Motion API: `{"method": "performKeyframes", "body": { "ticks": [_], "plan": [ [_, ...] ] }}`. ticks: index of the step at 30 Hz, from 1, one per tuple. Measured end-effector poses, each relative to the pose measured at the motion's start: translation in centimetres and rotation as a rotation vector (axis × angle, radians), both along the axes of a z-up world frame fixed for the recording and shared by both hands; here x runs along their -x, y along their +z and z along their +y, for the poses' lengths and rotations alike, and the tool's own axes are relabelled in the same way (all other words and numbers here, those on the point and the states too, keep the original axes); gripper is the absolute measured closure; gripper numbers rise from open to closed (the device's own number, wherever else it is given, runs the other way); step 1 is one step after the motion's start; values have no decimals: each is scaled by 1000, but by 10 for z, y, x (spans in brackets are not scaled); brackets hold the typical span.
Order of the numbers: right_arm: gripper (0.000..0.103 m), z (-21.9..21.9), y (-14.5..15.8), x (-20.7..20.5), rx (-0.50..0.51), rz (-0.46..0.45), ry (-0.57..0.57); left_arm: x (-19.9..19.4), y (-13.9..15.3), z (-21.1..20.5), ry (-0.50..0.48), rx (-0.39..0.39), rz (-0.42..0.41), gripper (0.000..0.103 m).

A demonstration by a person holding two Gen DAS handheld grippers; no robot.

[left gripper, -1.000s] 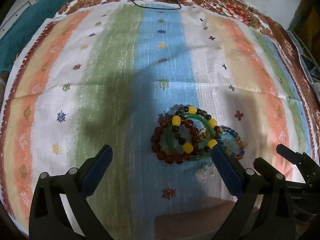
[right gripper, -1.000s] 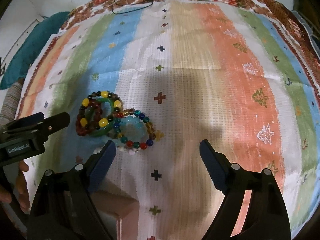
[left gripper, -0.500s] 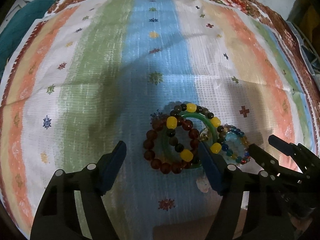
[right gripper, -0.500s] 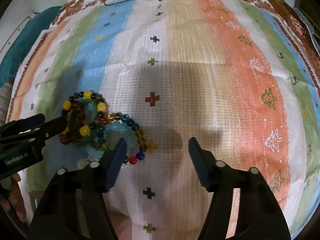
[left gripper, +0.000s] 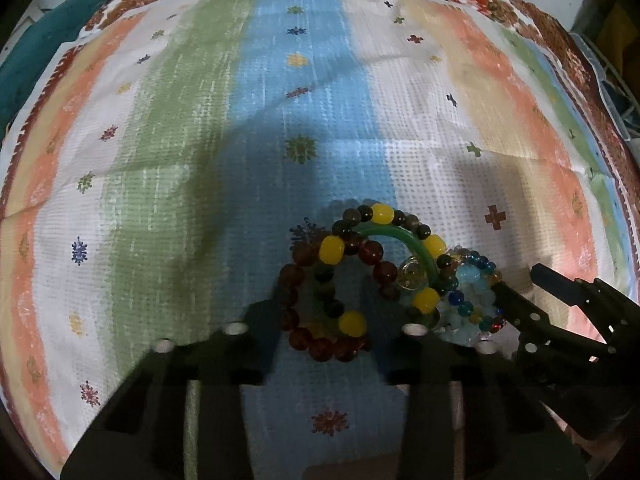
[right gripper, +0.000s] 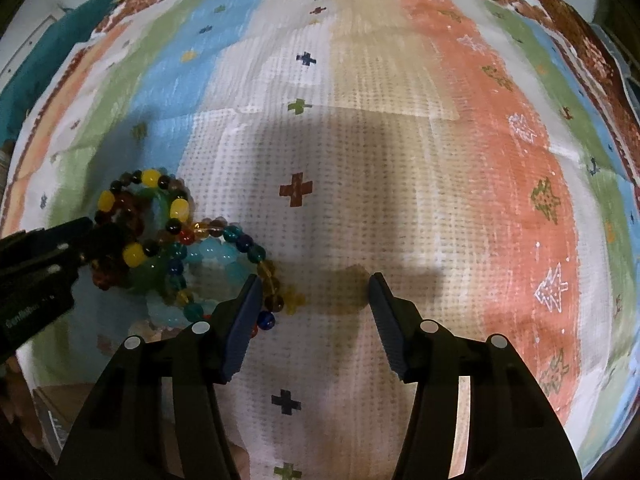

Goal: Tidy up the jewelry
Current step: 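Grasp the yellow-and-black bead bracelet with left tool while right tool grasps multicolour bead bracelet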

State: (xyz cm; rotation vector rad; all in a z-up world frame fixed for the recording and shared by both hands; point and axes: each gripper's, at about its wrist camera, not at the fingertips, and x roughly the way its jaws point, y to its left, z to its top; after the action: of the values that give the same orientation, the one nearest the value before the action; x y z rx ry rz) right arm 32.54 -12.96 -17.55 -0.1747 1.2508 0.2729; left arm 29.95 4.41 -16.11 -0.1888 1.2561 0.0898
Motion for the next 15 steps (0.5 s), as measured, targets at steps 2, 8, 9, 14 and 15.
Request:
{"method": "performKeyframes", "body": {
  "ticks": [2,8,9,14,15],
  "plan": [
    [56,1,-1,0,20,-13,10,0,-1,1,1,2,5,88],
    [81,2,2,2,45,-39,25,2,1,6,12,8,-2,93],
    [85,3,3,2,46,-43,31,3,3,7,14,13,-8,93],
    [93,5,11,7,42,-61,47,6,11,6,12,26,-26,93],
    [93,6,12,7,41,-64,51,7,13,5,7,26,-28,93]
  ]
}}
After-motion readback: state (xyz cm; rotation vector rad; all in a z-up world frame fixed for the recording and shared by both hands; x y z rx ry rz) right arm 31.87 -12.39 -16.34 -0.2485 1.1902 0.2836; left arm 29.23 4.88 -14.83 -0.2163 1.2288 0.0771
